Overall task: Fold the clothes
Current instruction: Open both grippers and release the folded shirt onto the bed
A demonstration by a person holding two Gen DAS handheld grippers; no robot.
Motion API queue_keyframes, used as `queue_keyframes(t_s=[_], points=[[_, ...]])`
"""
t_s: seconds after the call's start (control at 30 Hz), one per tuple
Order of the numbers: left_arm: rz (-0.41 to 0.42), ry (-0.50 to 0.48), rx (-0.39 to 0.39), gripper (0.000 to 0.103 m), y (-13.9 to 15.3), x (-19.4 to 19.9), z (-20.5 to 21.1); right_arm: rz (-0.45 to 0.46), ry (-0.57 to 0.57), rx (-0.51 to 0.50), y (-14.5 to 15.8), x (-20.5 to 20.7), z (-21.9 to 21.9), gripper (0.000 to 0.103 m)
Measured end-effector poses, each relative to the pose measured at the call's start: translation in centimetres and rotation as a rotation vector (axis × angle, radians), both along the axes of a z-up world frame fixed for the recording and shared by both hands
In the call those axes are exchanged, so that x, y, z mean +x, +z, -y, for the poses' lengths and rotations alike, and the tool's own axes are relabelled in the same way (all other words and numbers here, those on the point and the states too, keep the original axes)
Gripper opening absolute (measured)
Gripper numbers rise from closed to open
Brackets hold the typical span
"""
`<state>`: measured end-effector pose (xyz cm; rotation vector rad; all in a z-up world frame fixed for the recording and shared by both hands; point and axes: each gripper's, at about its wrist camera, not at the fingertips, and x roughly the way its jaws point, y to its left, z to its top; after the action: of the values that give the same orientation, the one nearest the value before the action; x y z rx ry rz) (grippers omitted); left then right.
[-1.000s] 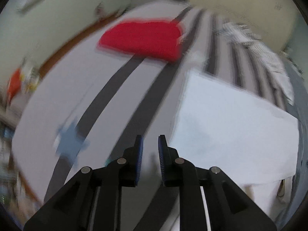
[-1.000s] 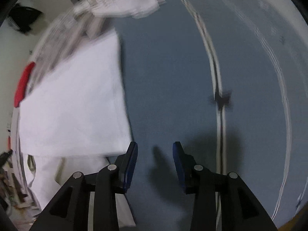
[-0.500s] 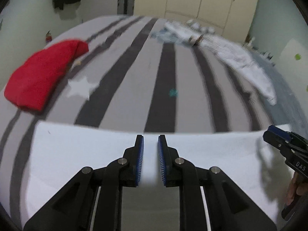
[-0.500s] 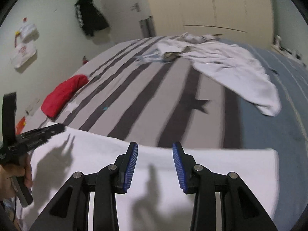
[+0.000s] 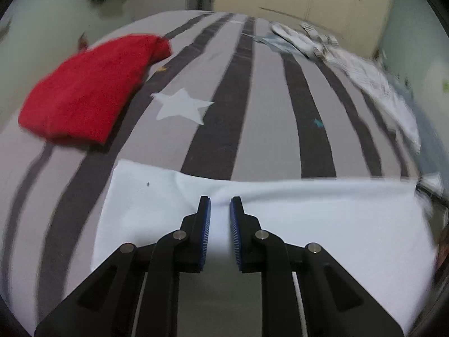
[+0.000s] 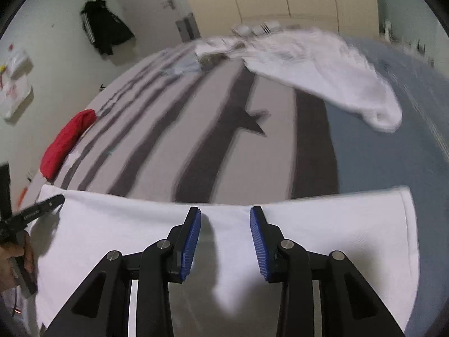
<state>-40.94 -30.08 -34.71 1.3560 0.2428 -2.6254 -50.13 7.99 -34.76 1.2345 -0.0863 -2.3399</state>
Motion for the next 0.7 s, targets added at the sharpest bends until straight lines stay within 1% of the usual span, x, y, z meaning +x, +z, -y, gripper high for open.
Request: queue_keyframes(t_s=[0.1,0.13,0.17,0.23,0.27,0.3,0.33,0.37,0.43,0.47,0.5,0.53,0.6,0.63,0.67,0.7], points=[[0.002,0.02,0.016,0.014,0.6,-0.1,0.8,-0.007,0.054,0.028,0.4,-0.3,0.3,0.027],[-0.003,0.04,0.005,0.014,0.9,0.0,1.6,-0.014,0.06,0.04,0.7,-0.4,0.3,0.027],[-0.008,0.06,-0.006,0.014,1.2,0.0,2.4,-0.017,0.054,0.043,1.0,-0.5,0.0,0.027],[0.013,0.089,-0.016,0.014,0.8,0.2,4.0,-0.022,0.024,0.045,1.3,-0.9,-1.2,0.03],[0.027,0.091,-0.004,0.014,0.2,0.3,5.0,-0.027,-0.001,0.049,1.3,-1.1,-2.1,0.03],[0.031,0.074,-0.013,0.013,0.2,0.3,5.1,-0.015,-0.024,0.05,1.0,-1.6,-3.0,0.03],[0.033,0.056,-0.023,0.013,0.2,0.3,5.2,0.004,-0.052,0.041,0.5,-2.3,-4.1,0.026],[0.028,0.06,-0.02,0.014,0.6,0.3,5.2,0.01,-0.067,0.039,0.5,-2.6,-4.8,0.018],[0.016,0.072,-0.013,0.014,1.6,0.1,5.3,0.008,-0.086,0.043,0.8,-3.0,-5.6,0.017],[-0.004,0.105,-0.014,0.017,1.9,0.3,5.8,0.007,-0.095,0.046,1.0,-3.2,-6.0,0.018],[0.017,0.126,-0.032,0.022,1.6,0.4,6.2,0.008,-0.096,0.045,1.4,-2.7,-6.4,0.021],[0.053,0.14,-0.047,0.025,1.1,0.3,6.7,0.009,-0.093,0.043,1.8,-1.8,-6.7,0.028],[0.062,0.16,-0.011,0.03,1.2,0.9,7.8,0.012,-0.087,0.039,2.7,-0.1,-7.4,0.029],[0.055,0.181,-0.007,0.03,1.7,1.4,8.0,0.013,-0.084,0.037,3.1,0.8,-7.7,0.029],[0.036,0.196,0.025,0.031,2.6,2.5,8.1,0.014,-0.082,0.034,3.6,1.7,-8.1,0.029],[0.017,0.21,0.058,0.034,3.6,3.6,8.1,0.016,-0.079,0.032,4.0,2.5,-8.4,0.029]])
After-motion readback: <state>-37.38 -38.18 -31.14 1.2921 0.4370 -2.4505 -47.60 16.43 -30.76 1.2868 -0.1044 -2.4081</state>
